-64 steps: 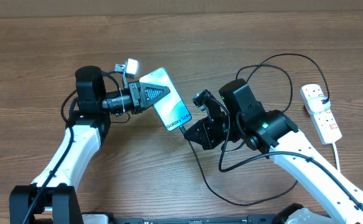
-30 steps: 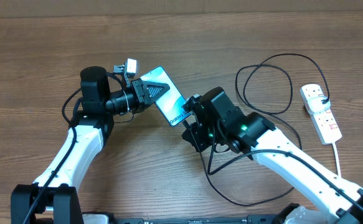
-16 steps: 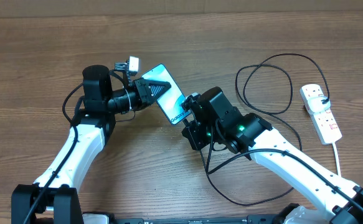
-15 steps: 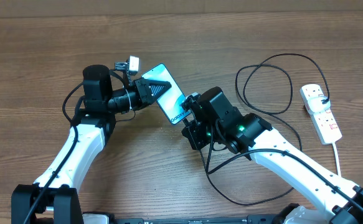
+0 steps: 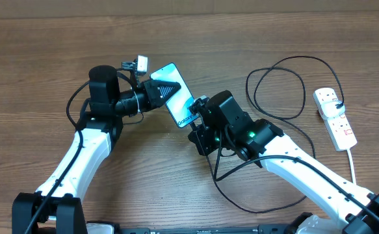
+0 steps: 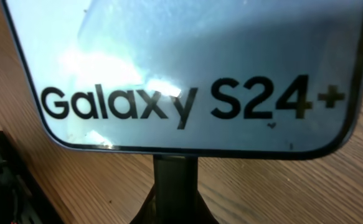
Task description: Plug charger to phone and switch on socket
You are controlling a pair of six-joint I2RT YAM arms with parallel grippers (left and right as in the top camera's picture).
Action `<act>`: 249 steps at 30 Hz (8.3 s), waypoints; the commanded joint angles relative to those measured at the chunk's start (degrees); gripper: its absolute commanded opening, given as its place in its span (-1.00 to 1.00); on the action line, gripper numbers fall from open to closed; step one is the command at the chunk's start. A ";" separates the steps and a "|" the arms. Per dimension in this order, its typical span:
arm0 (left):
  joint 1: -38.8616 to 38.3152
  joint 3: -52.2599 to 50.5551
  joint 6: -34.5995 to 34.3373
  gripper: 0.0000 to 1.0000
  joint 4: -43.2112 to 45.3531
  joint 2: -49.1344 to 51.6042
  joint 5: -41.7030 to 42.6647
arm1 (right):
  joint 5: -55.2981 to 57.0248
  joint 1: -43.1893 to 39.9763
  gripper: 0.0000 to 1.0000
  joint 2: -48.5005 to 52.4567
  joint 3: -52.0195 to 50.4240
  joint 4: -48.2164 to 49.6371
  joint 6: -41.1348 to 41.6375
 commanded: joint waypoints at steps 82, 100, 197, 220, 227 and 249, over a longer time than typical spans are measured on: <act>0.68 17.05 41.31 -0.62 -48.41 33.33 -22.36 | 27.71 -0.17 1.00 -15.65 14.34 -38.21 22.84; 0.63 19.21 45.24 -0.07 -49.83 33.33 -32.37 | 27.71 -0.17 1.00 -11.76 14.34 -36.00 34.69; 3.54 26.58 28.70 0.39 -81.90 -40.87 -52.24 | 19.47 -67.69 -0.92 43.71 44.24 -41.72 24.00; 3.54 26.58 29.83 0.43 -81.90 -40.87 -52.68 | 14.64 -72.02 -0.92 43.91 48.78 -47.89 20.46; 3.54 26.58 29.81 0.44 -81.92 -40.87 -52.65 | 5.22 -76.35 -0.92 44.06 51.95 -49.92 13.11; 3.54 26.58 29.81 0.99 -83.38 -40.87 -52.65 | 5.16 -73.92 -0.92 46.73 50.38 -49.53 12.07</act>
